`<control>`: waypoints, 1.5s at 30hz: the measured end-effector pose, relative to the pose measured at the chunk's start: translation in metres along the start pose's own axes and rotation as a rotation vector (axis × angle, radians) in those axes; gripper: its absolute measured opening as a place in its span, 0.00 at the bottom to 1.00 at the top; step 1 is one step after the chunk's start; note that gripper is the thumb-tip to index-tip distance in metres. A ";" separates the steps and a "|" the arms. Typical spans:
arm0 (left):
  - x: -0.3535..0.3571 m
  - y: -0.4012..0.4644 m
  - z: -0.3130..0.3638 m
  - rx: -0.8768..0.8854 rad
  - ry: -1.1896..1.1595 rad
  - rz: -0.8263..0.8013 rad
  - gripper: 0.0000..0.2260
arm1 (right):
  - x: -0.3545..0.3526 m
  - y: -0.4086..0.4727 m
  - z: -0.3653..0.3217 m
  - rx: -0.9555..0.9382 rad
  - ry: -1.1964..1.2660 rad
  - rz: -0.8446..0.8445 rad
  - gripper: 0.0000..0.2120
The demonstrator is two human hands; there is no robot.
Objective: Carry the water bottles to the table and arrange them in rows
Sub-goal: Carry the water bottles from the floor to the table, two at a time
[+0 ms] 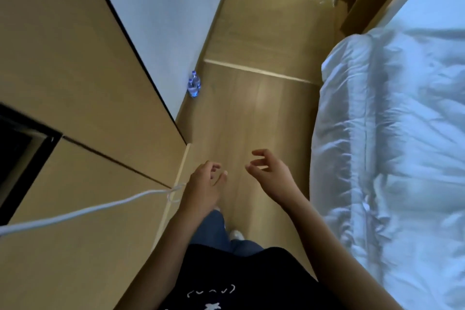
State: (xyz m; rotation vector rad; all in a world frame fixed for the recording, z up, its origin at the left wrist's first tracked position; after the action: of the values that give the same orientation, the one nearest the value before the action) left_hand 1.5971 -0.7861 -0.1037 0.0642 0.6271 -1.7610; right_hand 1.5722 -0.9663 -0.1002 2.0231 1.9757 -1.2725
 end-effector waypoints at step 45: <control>-0.083 0.694 0.246 -0.264 -0.317 0.592 0.09 | -0.239 0.759 -0.332 -0.234 -0.280 -0.363 0.16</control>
State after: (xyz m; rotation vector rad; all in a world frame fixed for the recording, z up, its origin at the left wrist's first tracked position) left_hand 2.3251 -0.9249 -0.1248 -0.1924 0.5330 -1.0785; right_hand 2.4201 -1.1210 -0.1222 1.3439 2.2868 -1.2252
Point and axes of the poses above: each hand's wrist, its own y-axis towards the middle knuckle, its own x-axis out of the palm, z = x × y, the point moved 10 cm from there along y, towards the middle knuckle, and after that the axes turned 14 degrees about -y, right-handed, at the moved point
